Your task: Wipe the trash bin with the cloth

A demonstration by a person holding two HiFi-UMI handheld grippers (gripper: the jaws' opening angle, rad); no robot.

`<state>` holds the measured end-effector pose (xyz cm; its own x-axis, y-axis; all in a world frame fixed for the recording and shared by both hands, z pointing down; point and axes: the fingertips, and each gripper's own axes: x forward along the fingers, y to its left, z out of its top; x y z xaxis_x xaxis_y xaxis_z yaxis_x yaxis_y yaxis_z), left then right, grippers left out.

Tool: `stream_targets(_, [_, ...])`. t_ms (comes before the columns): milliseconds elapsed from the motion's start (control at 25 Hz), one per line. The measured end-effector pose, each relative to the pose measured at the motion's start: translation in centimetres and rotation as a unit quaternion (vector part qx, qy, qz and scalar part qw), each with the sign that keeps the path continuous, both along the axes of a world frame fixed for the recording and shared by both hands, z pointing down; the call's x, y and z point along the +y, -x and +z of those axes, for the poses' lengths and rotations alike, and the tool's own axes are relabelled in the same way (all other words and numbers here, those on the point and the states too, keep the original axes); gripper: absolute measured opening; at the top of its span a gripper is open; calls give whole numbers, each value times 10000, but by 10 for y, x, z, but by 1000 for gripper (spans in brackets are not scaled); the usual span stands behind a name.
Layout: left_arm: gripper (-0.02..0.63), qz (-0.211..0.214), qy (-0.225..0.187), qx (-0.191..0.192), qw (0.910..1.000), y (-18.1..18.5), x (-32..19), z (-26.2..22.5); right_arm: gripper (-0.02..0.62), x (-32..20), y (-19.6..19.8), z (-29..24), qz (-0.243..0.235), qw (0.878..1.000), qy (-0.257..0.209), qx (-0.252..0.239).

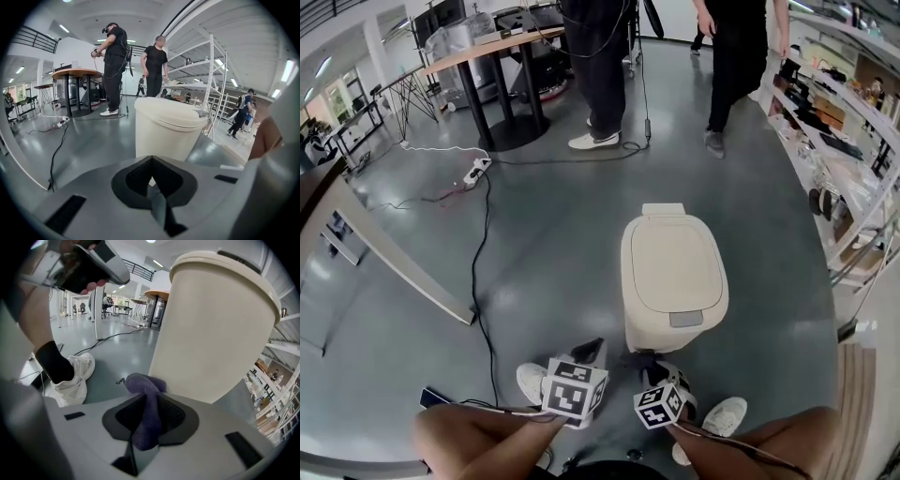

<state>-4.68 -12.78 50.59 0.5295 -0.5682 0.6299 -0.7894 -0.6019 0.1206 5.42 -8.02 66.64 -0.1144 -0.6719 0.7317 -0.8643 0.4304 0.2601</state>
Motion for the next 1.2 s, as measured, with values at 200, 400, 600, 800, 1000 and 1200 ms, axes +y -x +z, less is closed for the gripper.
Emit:
stream_targets(200, [-3,-93,1,11,10000,-13,-17,4,80,-3,-26,16,-13,9993,135,344])
stream_targets(400, [-3,-243,0,-264,9994,-15,-29,17,80,-17,-76,22,423,9981,255,376])
stream_targets(600, [-3,-197,31,-346,9992,-20,-38,18,80,-11,-113,31,836,9946,523,335])
stream_targets(800, [-3,-434,-153,-307,9985,-6,-55,2,80,-7,-130,30,1131,9919,548,159])
stream_targets(1000, [-3,-607,-436,-332,9967,-1,-62,-15,80,6,-163,19,1740,9837,452,-107])
stream_targets(1200, [-3,-601,-630,-216,9960,-16,-59,-30,80,-2,-212,-27,2782,9553,-146,-990])
